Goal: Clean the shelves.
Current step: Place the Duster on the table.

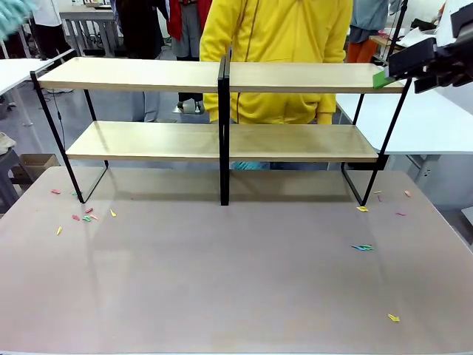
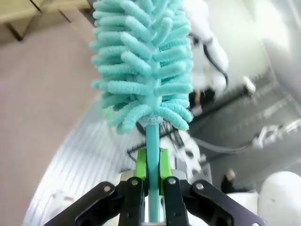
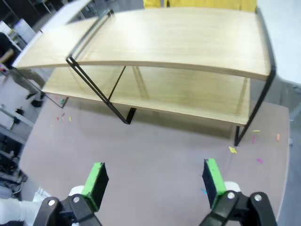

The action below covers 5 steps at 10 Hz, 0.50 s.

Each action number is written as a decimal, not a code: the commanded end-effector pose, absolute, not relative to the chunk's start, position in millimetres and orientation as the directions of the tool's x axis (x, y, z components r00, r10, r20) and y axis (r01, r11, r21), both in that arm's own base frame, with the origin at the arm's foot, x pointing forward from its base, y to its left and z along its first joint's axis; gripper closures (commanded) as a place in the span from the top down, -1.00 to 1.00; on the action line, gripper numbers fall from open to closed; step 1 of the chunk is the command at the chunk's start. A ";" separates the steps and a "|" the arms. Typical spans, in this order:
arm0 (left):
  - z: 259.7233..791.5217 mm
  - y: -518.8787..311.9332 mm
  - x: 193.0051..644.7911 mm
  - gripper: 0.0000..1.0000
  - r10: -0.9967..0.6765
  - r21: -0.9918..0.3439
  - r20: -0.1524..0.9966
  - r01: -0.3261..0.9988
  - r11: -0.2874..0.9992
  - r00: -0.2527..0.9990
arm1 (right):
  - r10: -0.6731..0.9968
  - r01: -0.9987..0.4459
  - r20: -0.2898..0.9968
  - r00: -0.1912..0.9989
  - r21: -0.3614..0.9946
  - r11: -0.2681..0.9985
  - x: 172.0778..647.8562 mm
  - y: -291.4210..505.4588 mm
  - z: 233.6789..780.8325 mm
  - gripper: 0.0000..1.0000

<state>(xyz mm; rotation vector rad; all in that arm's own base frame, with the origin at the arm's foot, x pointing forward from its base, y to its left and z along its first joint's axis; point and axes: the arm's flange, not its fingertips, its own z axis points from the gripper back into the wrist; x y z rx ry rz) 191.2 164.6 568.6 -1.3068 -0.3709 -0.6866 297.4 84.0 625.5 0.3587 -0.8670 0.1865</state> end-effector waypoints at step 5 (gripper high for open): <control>473.1 55.9 249.8 -0.75 -0.880 -0.880 0.212 0.476 0.017 0.425 | -0.078 0.001 0.042 0.996 0.872 0.489 299.9 20.4 503.0 1.00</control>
